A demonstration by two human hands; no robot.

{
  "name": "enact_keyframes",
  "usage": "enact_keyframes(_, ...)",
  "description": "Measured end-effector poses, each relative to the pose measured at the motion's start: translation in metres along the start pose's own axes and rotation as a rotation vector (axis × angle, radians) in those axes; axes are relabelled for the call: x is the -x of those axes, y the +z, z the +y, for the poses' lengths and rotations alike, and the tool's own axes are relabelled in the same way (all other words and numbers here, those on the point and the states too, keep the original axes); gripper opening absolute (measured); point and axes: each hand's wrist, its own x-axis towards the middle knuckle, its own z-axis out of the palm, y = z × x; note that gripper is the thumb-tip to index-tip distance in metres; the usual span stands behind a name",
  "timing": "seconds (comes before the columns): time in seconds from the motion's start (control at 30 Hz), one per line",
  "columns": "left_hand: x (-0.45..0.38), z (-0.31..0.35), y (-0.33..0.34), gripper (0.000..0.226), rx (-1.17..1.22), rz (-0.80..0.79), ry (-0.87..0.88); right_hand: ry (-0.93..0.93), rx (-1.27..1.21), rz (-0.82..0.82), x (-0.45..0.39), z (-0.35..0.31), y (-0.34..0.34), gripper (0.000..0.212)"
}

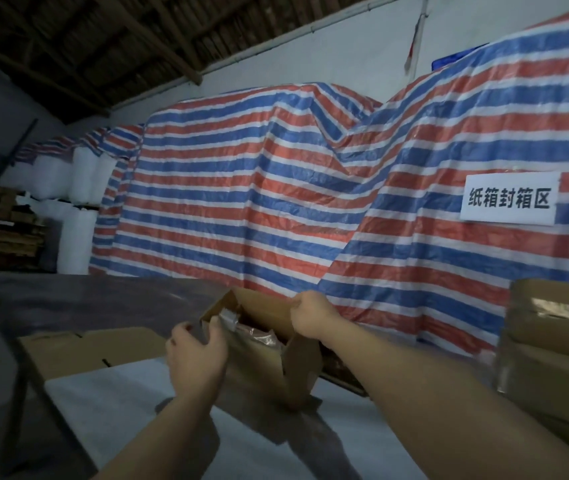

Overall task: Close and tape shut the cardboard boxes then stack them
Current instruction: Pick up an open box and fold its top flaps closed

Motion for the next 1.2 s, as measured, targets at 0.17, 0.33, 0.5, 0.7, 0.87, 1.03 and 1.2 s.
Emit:
enact_keyframes(0.17, 0.010, 0.047, -0.030, 0.070, 0.103, -0.252, 0.027, 0.306, -0.423, -0.243, 0.052, 0.007, -0.058, 0.010)
enact_keyframes(0.33, 0.053, 0.067, -0.055, 0.050, 0.044, -0.585, -0.150, 0.518, -0.607, -0.405, 0.123, 0.027, -0.083, 0.019)
enact_keyframes(0.5, 0.122, 0.096, -0.068, 0.051, 0.050, -0.691, -0.148, 0.511, -0.573, -0.308, 0.180, 0.036, -0.127, 0.008)
enact_keyframes(0.7, 0.187, 0.121, -0.065, 0.054, 0.123, -0.889, -0.252, 0.489, -0.485, -0.240, 0.251, 0.069, -0.179, 0.027)
enact_keyframes(0.87, 0.233, 0.131, -0.051, 0.042, 0.273, -1.073, -0.262, 0.419, -0.402, -0.328, 0.312, 0.101, -0.222, 0.012)
enact_keyframes(1.03, 0.286, 0.135, -0.017, 0.034, 0.341, -1.177, -0.323, 0.437, -0.356, -0.244, 0.364, 0.137, -0.261, 0.020)
enact_keyframes(1.2, 0.336, 0.144, 0.023, 0.033, 0.357, -1.196, -0.355, 0.505, -0.397, -0.131, 0.403, 0.173, -0.291, 0.021)
